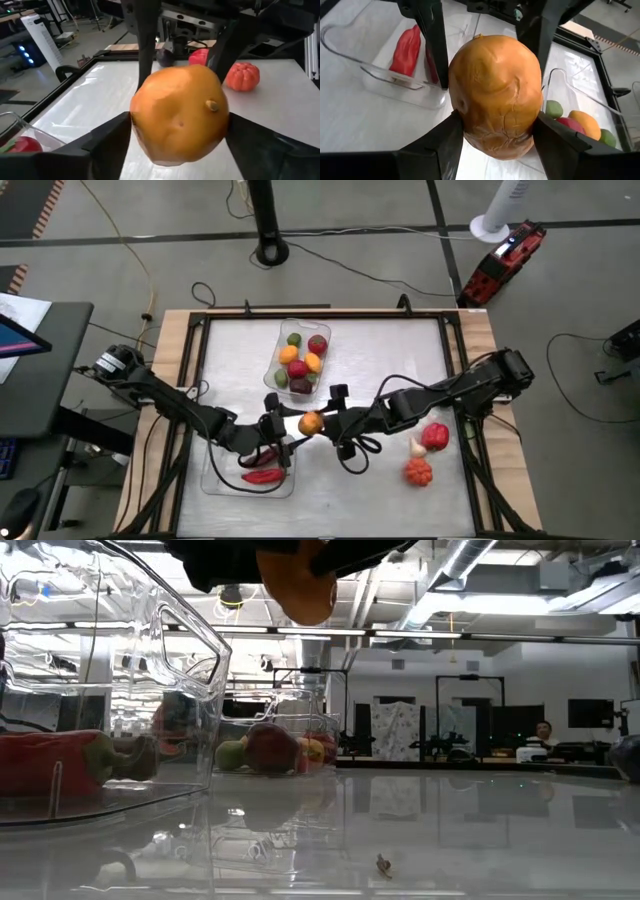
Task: Sort produce into baskets
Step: Put the potato into the bottom transparent bin
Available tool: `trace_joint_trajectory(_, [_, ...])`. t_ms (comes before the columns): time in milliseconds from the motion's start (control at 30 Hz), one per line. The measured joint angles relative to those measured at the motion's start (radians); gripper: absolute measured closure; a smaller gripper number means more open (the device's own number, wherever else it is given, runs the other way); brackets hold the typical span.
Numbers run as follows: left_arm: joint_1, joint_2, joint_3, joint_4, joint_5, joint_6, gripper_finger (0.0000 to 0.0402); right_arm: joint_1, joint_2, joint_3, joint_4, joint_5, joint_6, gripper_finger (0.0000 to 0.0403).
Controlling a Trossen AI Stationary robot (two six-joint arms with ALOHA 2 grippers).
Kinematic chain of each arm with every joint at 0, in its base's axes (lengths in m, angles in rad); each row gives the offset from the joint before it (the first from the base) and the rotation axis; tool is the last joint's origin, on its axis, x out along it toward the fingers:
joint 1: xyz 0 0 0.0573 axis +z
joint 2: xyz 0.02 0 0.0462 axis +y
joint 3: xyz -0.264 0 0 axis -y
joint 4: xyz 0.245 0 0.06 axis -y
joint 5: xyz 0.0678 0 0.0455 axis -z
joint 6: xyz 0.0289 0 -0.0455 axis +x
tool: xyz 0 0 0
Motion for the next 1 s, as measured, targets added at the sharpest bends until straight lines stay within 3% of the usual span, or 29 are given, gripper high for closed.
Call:
trace_joint_trajectory(233, [0.0,0.0,0.0,0.007,0.001,0.005,0.0184,0.0,-0.001,0.0,-0.004,-0.014,0.029,0.0122])
trace_joint_trajectory(333, [-0.004,-0.005,0.0,0.006,0.003,0.007,0.0187,0.007,-0.016,0.019,-0.064,-0.02,0.046,0.0097])
trace_joint_trajectory(500, [-0.054,-0.083,0.012,-0.098,-0.001,-0.027,0.0179,0.034,-0.055,0.105,-0.333,-0.045,0.188,0.0068])
trace_joint_trajectory(600, [-0.104,-0.15,0.036,-0.301,0.058,-0.124,0.0179,0.068,-0.087,0.112,-0.465,-0.041,0.282,0.0062])
trace_joint_trajectory(833, [-0.2,-0.242,0.051,-0.65,0.388,-0.542,0.0178,0.178,-0.098,0.104,-0.73,-0.033,0.519,0.0061])
trace_joint_trajectory(1000, [-0.283,-0.213,0.051,-0.751,0.437,-0.74,0.0177,0.26,-0.098,0.065,-0.921,-0.086,0.753,0.0061])
